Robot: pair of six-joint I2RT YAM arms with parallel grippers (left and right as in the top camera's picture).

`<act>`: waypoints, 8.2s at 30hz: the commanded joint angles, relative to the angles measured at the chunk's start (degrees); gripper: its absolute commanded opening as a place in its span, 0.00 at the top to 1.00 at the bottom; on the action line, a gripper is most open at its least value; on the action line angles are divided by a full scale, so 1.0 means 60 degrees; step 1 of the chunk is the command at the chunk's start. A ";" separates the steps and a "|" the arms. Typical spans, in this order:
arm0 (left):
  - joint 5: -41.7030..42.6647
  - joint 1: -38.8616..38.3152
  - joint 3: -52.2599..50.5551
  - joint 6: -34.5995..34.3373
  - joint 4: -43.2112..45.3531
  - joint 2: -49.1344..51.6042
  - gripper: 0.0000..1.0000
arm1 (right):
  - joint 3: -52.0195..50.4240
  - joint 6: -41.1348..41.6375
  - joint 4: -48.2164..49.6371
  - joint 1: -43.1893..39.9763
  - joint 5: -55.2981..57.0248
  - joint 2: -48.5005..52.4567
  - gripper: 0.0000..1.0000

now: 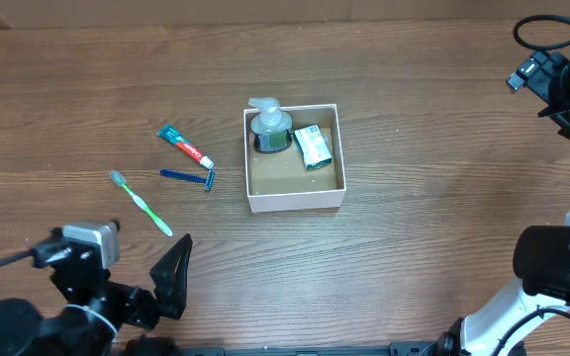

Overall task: Pack container
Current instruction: 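Reach the left gripper down to the green toothbrush and grasp it, then lift the toothbrush with the left gripper and carry it over the box, then lower the toothbrush into the box and open the left gripper, then raise the left gripper out of the box and move left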

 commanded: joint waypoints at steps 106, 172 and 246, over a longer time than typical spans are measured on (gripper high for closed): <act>-0.3417 0.1384 -0.3333 -0.3708 0.3122 1.0648 0.96 | 0.0102 0.0051 0.0055 0.0015 -0.0011 -0.0109 0.00; -0.3483 -0.4976 0.3668 0.8342 -0.0430 1.3154 0.96 | 0.0102 0.0051 0.0055 0.0015 -0.0011 -0.0109 0.00; -0.3231 -0.4299 0.9140 0.1661 -0.3741 1.1781 0.00 | 0.0066 0.0055 0.0302 0.0044 -0.0040 -0.0102 0.00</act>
